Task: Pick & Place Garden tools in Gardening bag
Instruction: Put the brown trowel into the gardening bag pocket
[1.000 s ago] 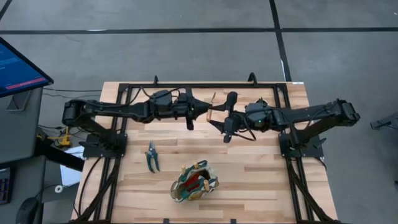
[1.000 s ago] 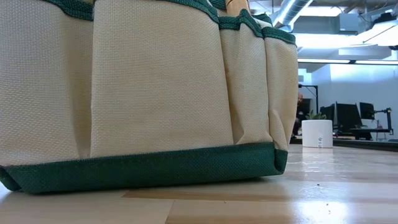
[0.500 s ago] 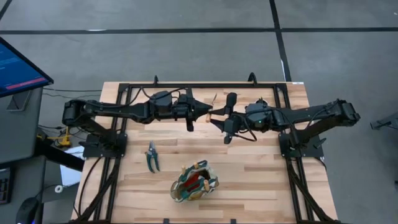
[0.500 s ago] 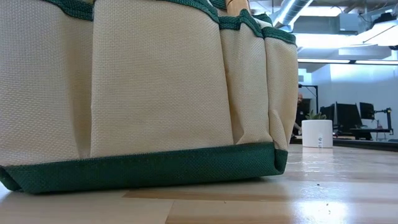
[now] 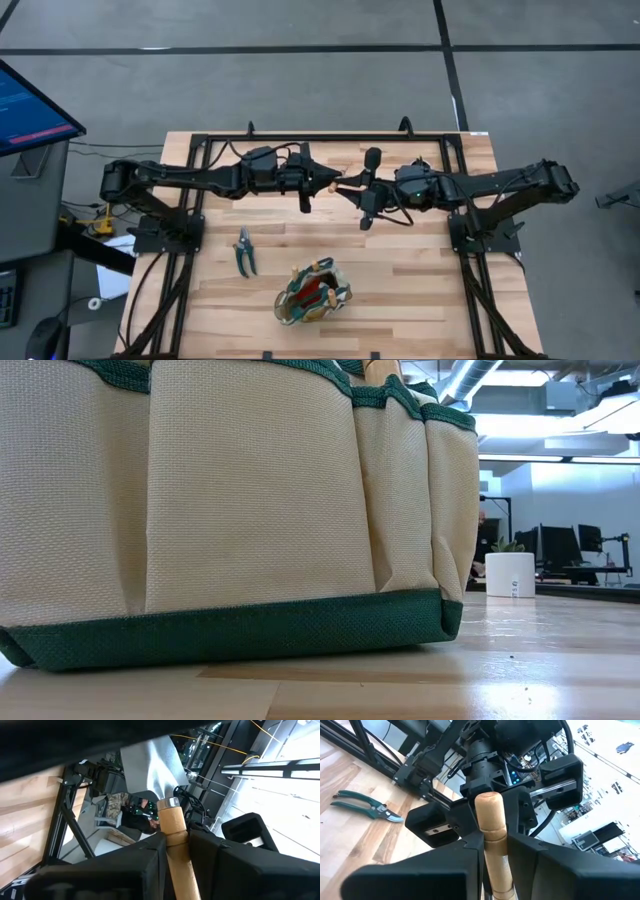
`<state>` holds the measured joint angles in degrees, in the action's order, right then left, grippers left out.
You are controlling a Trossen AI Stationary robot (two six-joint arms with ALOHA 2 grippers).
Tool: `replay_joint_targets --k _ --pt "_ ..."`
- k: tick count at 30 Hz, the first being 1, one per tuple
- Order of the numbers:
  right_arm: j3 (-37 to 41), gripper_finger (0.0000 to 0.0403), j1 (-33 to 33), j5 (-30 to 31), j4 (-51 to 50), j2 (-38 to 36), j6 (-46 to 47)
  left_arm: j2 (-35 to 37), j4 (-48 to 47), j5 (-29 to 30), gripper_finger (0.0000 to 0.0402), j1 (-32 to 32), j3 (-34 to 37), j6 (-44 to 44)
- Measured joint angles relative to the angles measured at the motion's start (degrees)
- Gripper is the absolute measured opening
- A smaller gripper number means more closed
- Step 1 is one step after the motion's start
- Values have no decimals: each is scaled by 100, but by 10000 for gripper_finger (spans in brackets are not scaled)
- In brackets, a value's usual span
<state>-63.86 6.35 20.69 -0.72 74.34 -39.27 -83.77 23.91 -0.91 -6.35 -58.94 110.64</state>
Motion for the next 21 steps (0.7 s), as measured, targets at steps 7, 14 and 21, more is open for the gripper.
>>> replay_joint_targets --k 7,14,21 --pt "-2 65 0 29 1 -2 133 -1 26 9 47 0 0 -117" --pt "0 150 -2 -3 32 5 286 4 141 35 46 6 -10 -364" --pt "4 229 -89 -75 144 6 191 4 95 22 46 7 -11 -335"
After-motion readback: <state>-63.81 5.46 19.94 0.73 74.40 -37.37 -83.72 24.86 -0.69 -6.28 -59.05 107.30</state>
